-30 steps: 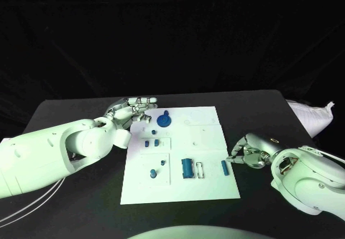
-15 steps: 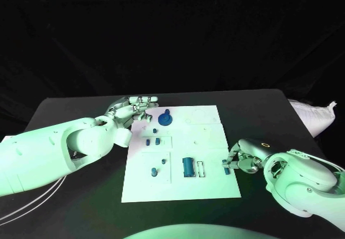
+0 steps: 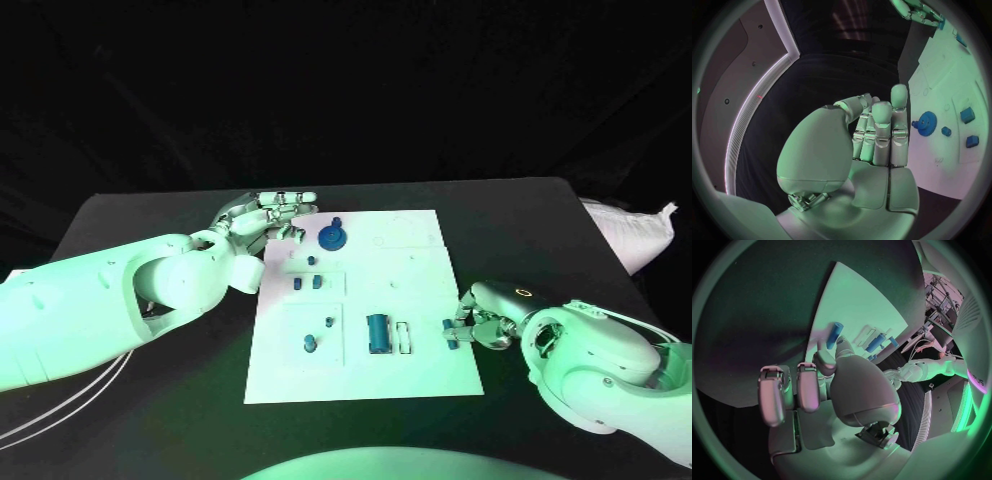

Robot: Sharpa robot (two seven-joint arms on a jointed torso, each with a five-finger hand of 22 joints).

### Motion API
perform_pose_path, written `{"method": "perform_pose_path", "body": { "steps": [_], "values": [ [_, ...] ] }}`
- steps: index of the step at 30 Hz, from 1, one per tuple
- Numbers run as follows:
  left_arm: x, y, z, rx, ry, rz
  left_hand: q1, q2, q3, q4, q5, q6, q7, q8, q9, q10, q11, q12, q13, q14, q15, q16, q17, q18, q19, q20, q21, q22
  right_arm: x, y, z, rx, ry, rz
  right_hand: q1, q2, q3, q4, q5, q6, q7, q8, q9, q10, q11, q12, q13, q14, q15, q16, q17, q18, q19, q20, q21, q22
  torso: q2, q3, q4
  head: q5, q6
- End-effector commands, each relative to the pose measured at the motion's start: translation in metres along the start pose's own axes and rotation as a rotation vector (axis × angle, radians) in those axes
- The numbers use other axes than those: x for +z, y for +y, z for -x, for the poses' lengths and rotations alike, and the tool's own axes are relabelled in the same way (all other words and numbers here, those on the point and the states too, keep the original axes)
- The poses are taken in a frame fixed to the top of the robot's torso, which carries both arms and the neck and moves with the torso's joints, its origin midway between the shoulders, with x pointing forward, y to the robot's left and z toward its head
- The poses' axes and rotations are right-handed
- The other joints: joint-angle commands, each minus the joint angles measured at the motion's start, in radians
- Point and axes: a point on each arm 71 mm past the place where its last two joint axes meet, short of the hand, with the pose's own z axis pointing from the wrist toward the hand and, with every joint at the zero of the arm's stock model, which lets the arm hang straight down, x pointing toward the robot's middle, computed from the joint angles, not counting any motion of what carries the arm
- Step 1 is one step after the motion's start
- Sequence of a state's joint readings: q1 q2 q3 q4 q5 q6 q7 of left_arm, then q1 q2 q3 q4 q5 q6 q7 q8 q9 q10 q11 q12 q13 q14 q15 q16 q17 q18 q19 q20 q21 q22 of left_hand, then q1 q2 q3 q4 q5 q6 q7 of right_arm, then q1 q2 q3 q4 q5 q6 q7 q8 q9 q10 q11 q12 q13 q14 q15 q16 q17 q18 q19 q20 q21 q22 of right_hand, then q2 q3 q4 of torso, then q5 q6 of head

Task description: Assemble the parts on the task board

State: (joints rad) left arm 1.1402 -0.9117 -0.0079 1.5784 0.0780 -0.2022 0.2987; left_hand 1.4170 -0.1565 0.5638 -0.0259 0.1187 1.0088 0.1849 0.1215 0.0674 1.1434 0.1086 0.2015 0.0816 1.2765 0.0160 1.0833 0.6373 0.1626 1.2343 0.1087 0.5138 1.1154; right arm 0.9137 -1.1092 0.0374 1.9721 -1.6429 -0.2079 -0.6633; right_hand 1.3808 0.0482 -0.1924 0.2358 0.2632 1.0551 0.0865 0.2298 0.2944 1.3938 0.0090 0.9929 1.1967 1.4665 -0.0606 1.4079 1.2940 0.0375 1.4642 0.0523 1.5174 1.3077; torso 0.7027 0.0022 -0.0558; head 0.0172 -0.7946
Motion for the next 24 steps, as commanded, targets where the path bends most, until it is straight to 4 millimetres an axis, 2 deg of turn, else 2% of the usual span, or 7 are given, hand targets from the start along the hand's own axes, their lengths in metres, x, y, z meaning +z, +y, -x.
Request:
{"method": "perform_pose_path", "body": {
  "steps": [1, 4, 7, 11, 15, 21, 24],
  "values": [
    [0.0, 0.0, -0.002, -0.009, 0.019, -0.003, -0.001, 0.008, 0.0, -0.006, 0.005, 0.003, 0.002, 0.006, 0.001, -0.006, -0.002, 0.003, 0.002, -0.007, -0.002, -0.005, -0.001, 0.019, -0.004, 0.0, -0.007, -0.001, 0.002, 0.0, -0.008, -0.077, 0.035, -0.007, 0.014, 0.001, 0.003, -0.01, -0.004, 0.008, -0.003, -0.007, -0.004, 0.002, -0.005, 0.004, 0.001, 0.057, -0.001, 0.004, 0.002, -0.017, 0.055, 0.0, 0.006, 0.197, 0.0, 0.0002, 0.001, 0.002, -0.001],
    [0.0, 0.0, -0.002, -0.009, 0.019, -0.003, -0.001, 0.008, 0.0, -0.006, 0.005, 0.003, 0.002, 0.006, 0.001, -0.006, -0.002, 0.003, 0.002, -0.007, -0.002, -0.005, -0.001, 0.019, -0.004, 0.0, -0.007, -0.001, 0.003, 0.002, -0.011, -0.099, 0.043, -0.007, 0.027, 0.001, 0.006, -0.017, -0.013, 0.014, -0.005, -0.007, -0.004, 0.001, -0.007, 0.004, 0.003, 0.057, -0.003, 0.005, 0.004, -0.017, 0.055, -0.001, 0.006, 0.197, 0.001, 0.0001, 0.0014, 0.002, -0.002],
    [0.0, 0.0, -0.001, -0.009, 0.018, -0.003, -0.001, 0.008, 0.0, -0.006, 0.005, 0.003, 0.002, 0.006, 0.001, -0.006, -0.002, 0.003, 0.002, -0.007, -0.002, -0.005, -0.001, 0.019, -0.004, 0.0, -0.007, -0.001, 0.005, 0.003, -0.014, -0.125, 0.05, -0.007, 0.055, 0.009, 0.023, -0.031, -0.073, 0.02, -0.007, -0.011, -0.007, 0.0, -0.009, 0.002, 0.005, 0.057, -0.005, 0.006, 0.006, -0.018, 0.055, -0.005, 0.006, 0.198, 0.001, -0.0001, 0.0014, 0.002, -0.003],
    [0.0, 0.0, -0.001, -0.009, 0.018, -0.002, -0.001, 0.008, 0.0, -0.006, 0.005, 0.003, 0.002, 0.006, 0.001, -0.006, -0.002, 0.003, 0.002, -0.007, -0.002, -0.005, -0.001, 0.019, -0.004, 0.0, -0.007, -0.001, 0.006, 0.005, -0.017, -0.155, 0.056, -0.005, 0.086, 0.012, 0.042, -0.05, -0.089, 0.024, -0.009, -0.015, -0.009, -0.002, -0.012, 0.0, 0.006, 0.057, -0.007, 0.007, 0.008, -0.018, 0.056, -0.006, 0.007, 0.199, 0.0, -0.0007, -0.0001, 0.002, -0.003],
    [0.0, 0.0, -0.002, -0.009, 0.019, -0.001, -0.001, 0.008, 0.0, -0.006, 0.005, 0.003, 0.002, 0.006, 0.001, -0.006, -0.002, 0.003, 0.002, -0.007, -0.002, -0.005, -0.001, 0.019, -0.004, 0.0, -0.007, -0.001, 0.008, 0.008, -0.02, -0.18, 0.066, -0.003, 0.128, 0.012, 0.074, -0.077, -0.127, 0.029, -0.01, -0.021, -0.013, -0.004, -0.013, -0.004, 0.006, 0.057, -0.009, 0.009, 0.013, -0.018, 0.057, -0.009, 0.008, 0.2, 0.0, -0.001, 0.002, -0.001, -0.004],
    [0.0, 0.0, -0.001, -0.009, 0.018, -0.001, -0.002, 0.009, -0.002, -0.009, 0.005, 0.003, 0.002, 0.007, 0.001, -0.008, -0.002, 0.007, 0.002, -0.009, -0.002, -0.005, -0.005, 0.019, -0.005, 0.001, -0.008, -0.002, 0.008, 0.01, -0.022, -0.201, 0.065, -0.003, 0.152, 0.007, 0.102, -0.097, -0.121, 0.034, -0.009, -0.027, -0.017, -0.007, -0.013, -0.012, 0.004, 0.057, -0.009, 0.01, 0.016, -0.018, 0.057, -0.009, 0.008, 0.201, 0.0, -0.0013, 0.0024, -0.003, -0.004],
    [-0.001, 0.0, -0.002, -0.009, 0.02, 0.0, -0.002, 0.009, -0.002, -0.009, 0.005, 0.003, 0.002, 0.007, 0.001, -0.008, -0.002, 0.007, 0.002, -0.009, -0.002, -0.005, -0.005, 0.019, -0.005, 0.001, -0.008, -0.002, 0.007, 0.011, -0.021, -0.162, 0.048, -0.005, 0.163, 0.004, 0.13, -0.107, -0.057, 0.037, -0.007, -0.034, -0.021, -0.014, -0.012, -0.027, -0.002, 0.055, -0.009, 0.007, 0.012, -0.018, 0.055, -0.01, 0.006, 0.199, 0.001, -0.0015, 0.0029, -0.004, -0.002]
  ]
}}
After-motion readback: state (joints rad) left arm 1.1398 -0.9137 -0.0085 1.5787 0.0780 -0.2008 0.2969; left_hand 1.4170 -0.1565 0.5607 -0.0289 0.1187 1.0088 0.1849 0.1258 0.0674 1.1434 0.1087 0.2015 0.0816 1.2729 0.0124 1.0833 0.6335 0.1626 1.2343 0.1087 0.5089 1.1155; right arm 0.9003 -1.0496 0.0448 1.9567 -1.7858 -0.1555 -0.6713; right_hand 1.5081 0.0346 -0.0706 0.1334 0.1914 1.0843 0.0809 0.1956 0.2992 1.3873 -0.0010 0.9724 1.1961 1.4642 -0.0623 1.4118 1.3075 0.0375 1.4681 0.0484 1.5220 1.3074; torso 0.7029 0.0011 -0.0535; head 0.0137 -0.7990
